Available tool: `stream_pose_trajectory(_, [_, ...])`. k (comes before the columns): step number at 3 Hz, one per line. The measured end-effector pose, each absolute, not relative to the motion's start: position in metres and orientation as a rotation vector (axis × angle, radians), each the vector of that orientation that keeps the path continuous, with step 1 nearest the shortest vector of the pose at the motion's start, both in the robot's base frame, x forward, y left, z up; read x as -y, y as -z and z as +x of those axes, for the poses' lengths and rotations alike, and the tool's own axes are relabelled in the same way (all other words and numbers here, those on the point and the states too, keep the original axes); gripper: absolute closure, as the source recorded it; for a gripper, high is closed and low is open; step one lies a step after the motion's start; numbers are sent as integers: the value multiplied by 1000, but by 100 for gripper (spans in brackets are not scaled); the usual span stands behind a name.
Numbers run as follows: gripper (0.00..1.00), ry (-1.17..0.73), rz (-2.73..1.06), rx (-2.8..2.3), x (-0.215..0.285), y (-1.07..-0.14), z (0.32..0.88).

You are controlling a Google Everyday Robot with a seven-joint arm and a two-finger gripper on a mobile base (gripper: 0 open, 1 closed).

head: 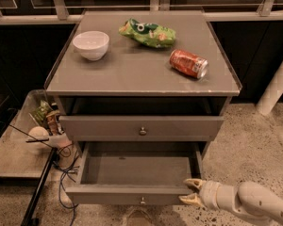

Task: Open middle drawer

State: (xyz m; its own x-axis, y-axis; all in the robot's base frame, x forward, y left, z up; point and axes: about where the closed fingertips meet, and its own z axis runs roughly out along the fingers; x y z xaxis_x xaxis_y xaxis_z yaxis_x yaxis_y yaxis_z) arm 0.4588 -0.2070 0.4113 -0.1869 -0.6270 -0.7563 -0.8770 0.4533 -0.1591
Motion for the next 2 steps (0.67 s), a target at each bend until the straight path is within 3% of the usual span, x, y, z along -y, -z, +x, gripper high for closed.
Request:
stream_pose_trajectory(1, [100,-370,-1246,-1892,204,-415,438])
stream_pose_trajectory(2, [100,-366,-1220,-1898,205,-413,427])
